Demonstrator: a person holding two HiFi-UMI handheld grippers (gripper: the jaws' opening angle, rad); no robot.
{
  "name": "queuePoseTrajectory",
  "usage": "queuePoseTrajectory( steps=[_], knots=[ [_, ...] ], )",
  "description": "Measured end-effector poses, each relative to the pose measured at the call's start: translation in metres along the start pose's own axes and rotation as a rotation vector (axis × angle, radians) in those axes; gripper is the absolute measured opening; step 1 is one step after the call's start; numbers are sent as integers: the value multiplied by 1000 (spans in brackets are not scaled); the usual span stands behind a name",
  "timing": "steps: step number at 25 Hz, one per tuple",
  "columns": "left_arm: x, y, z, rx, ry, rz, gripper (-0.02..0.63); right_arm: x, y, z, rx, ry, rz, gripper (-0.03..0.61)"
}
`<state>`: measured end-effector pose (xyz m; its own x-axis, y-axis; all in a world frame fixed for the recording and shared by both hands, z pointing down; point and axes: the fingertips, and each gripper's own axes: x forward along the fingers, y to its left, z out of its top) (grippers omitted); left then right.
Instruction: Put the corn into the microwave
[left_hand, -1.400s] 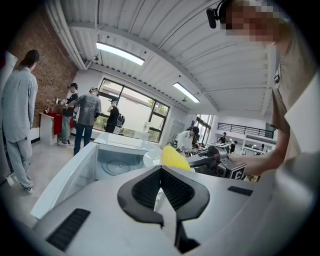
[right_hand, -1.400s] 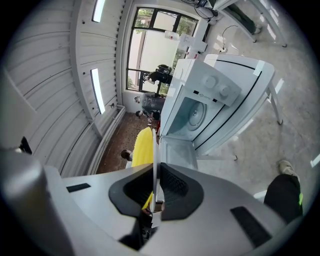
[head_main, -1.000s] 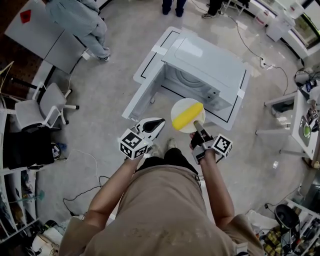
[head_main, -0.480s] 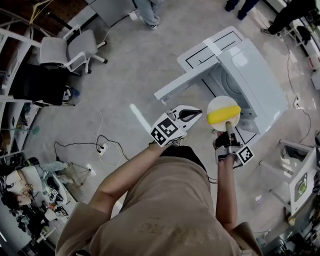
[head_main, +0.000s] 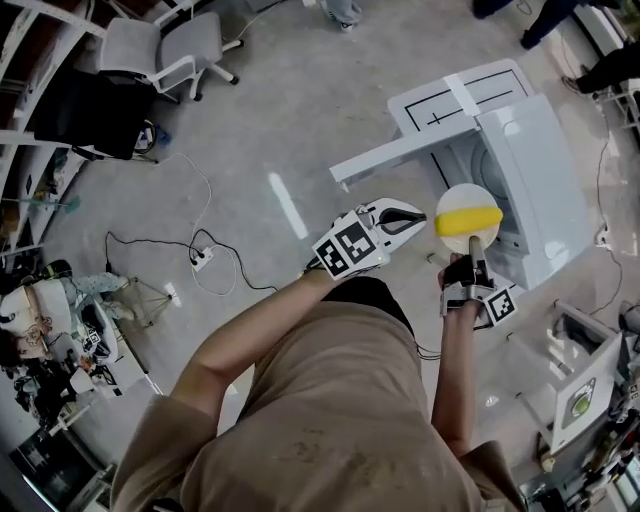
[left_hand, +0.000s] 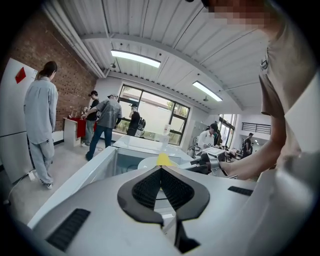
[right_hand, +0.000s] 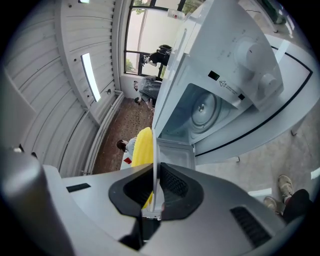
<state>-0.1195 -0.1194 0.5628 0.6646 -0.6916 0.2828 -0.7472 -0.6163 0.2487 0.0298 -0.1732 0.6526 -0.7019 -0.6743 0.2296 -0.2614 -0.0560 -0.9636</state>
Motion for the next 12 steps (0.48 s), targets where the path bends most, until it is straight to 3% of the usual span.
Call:
queuePoseTrajectory(
  steps=[7, 12],
  knots=[
    [-3, 7, 8, 55, 43, -25, 6, 1, -7, 1, 9, -20, -4, 26],
    [9, 5, 7, 49, 65, -47, 6, 6, -20, 0, 31, -35, -25, 26]
  ],
)
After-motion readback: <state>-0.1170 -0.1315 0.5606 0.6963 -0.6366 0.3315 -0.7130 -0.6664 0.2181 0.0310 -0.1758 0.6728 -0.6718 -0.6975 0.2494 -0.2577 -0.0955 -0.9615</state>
